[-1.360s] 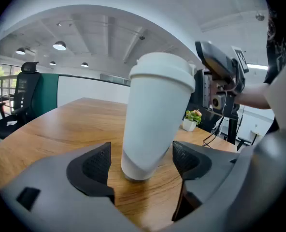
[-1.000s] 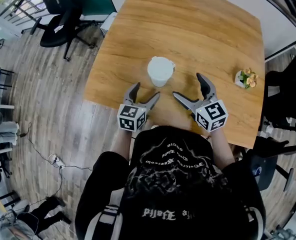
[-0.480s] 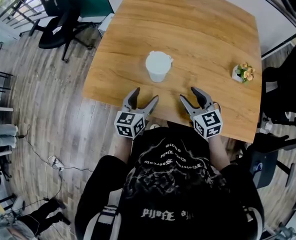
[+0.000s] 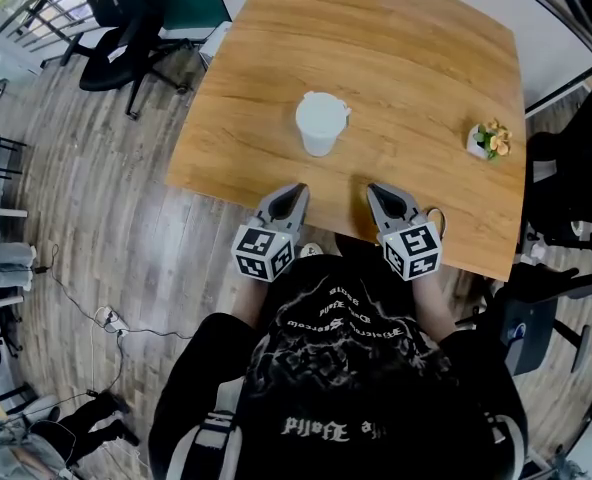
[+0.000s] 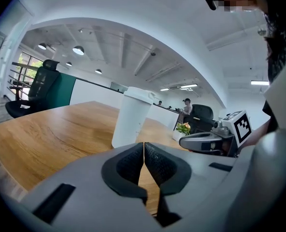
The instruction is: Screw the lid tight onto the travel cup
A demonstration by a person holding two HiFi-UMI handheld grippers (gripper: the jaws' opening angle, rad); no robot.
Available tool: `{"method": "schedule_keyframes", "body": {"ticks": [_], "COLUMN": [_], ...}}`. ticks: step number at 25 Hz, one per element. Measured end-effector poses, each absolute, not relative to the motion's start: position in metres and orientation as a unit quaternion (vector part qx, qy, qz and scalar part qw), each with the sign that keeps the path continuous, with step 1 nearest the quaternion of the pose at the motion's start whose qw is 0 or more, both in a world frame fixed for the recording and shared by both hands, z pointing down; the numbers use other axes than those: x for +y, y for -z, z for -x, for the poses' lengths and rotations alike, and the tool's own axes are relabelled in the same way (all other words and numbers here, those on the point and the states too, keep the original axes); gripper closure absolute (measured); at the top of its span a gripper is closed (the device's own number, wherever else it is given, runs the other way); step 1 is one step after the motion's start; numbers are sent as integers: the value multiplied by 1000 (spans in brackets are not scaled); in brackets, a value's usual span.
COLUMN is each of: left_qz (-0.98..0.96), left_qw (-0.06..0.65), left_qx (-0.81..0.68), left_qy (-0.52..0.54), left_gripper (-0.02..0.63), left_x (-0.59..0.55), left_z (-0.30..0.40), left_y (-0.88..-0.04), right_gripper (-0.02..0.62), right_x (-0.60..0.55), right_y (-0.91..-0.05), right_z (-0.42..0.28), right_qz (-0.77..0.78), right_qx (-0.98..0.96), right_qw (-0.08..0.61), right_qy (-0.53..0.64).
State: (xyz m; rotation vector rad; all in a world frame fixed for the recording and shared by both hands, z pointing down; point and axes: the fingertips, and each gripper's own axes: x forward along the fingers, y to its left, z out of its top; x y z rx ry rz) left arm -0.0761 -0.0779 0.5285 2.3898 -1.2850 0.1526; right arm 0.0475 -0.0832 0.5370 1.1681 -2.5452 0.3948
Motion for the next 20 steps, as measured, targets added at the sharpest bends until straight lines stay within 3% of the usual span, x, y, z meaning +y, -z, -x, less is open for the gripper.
{"method": "schedule_keyframes", "body": {"ticks": [20], "left_qz": [-859], "left_qw": [190], "left_qx": [-469], "left_qy": [-81], "left_gripper": [584], "left_x": [-78], "left_z": [75], "left_y": [-530], "right_gripper": [591], "right_x": [-81], "right_y": [-548], "right_z": [-46], "right_qz": [-424], "right_qx": [-876], "right_qw": [183], "right_qy": [-138]}}
